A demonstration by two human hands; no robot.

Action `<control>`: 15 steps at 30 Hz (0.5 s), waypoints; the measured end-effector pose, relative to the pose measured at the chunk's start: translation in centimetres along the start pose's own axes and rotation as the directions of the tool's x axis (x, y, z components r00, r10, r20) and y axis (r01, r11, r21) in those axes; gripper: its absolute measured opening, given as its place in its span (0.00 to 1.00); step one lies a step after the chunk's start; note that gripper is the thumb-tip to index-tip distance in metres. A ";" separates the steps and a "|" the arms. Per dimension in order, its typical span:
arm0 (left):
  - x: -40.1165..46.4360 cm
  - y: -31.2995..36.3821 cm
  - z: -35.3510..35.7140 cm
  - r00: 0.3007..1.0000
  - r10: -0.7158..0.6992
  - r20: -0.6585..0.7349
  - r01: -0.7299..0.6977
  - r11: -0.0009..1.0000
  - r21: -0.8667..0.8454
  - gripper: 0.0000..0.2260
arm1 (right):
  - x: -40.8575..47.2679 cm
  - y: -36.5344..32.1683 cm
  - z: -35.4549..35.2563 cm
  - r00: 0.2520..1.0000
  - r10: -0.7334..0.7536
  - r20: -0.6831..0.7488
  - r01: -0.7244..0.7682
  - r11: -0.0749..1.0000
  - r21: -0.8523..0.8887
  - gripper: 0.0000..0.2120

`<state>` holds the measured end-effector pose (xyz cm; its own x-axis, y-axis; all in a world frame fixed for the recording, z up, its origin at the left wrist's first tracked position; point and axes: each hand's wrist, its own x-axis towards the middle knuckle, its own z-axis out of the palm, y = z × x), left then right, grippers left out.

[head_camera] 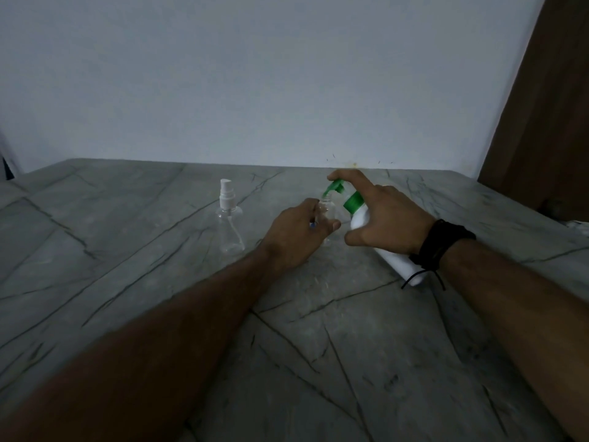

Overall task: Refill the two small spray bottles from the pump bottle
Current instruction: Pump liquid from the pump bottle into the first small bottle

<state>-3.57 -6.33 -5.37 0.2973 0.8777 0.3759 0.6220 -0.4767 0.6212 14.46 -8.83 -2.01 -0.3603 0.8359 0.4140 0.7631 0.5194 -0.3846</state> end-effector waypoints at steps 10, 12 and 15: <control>0.2 0.0 -0.1 1.000 -0.003 0.023 0.003 1.000 0.000 0.21 | -0.6 -0.3 0.1 0.999 0.011 -0.049 -0.011 1.000 0.000 0.40; 0.2 0.1 0.0 1.000 0.000 0.021 0.000 1.000 0.004 0.21 | -0.8 -0.3 -0.1 0.997 0.024 -0.074 -0.021 0.999 0.034 0.36; 0.1 0.2 0.2 1.000 0.008 0.025 -0.008 1.000 0.010 0.22 | -0.8 -0.3 -0.3 0.995 0.032 -0.090 -0.028 0.999 0.044 0.34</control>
<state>-3.22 -6.32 -5.36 0.3200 0.8749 0.3636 0.6264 -0.4833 0.6116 14.70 -9.73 -2.01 -0.2855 0.8328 0.4743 0.7490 0.5026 -0.4317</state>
